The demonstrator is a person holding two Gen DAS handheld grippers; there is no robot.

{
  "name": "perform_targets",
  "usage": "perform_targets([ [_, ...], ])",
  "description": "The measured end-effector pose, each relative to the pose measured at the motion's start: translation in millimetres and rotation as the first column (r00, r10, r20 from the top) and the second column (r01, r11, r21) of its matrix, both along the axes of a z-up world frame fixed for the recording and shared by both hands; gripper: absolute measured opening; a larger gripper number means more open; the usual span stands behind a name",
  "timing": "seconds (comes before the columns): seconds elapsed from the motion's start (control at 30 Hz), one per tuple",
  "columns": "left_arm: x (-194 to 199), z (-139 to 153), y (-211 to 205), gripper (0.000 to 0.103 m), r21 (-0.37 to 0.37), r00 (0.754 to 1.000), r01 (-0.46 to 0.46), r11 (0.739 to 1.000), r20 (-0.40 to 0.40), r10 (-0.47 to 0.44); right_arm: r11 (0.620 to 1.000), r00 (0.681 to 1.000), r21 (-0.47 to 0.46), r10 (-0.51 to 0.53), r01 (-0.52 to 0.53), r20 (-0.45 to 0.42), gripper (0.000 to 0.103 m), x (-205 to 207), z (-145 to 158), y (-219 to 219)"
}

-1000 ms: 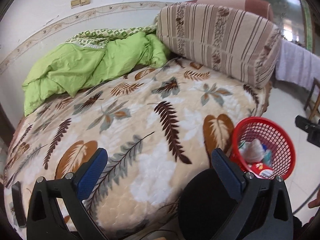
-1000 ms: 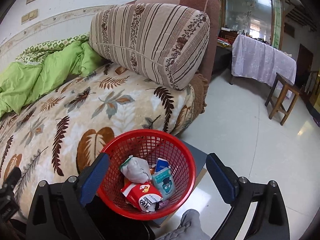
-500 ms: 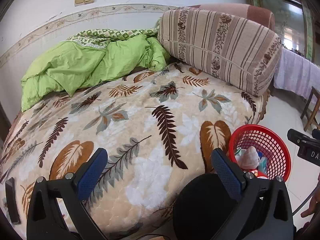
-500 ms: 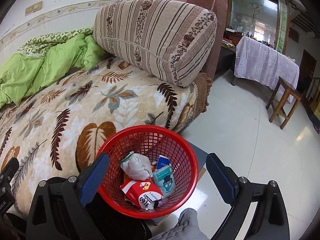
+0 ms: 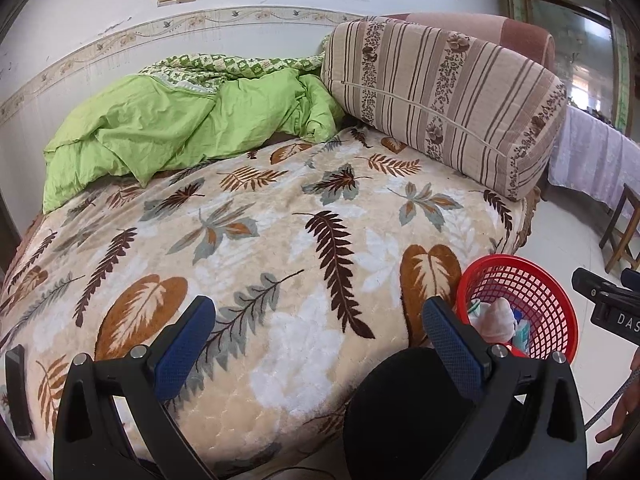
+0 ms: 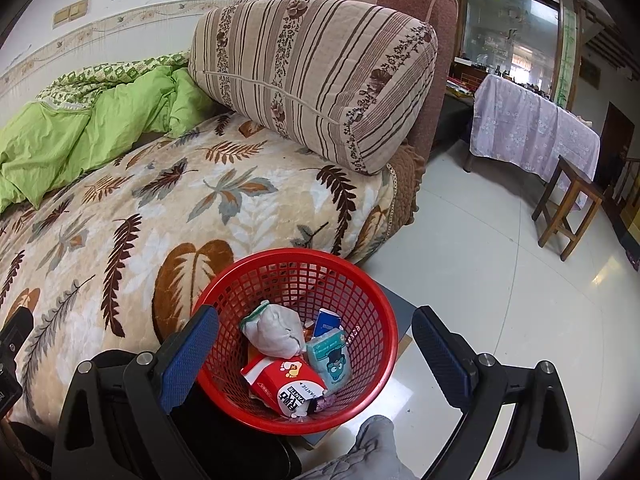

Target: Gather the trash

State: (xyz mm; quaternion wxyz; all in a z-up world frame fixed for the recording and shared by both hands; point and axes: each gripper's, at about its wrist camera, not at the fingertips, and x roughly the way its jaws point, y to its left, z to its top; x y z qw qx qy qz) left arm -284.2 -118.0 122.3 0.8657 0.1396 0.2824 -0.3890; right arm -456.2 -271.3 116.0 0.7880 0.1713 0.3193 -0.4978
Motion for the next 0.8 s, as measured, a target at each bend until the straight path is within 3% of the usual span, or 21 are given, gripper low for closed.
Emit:
perform_targets([
  [0.8, -2.9, 0.4, -0.4, 0.103, 0.011, 1.000, 0.007, 1.000, 0.014, -0.007, 1.000, 1.000, 0.008, 0.003, -0.003, -0.007, 0.098, 1.0, -3.7, 0.5],
])
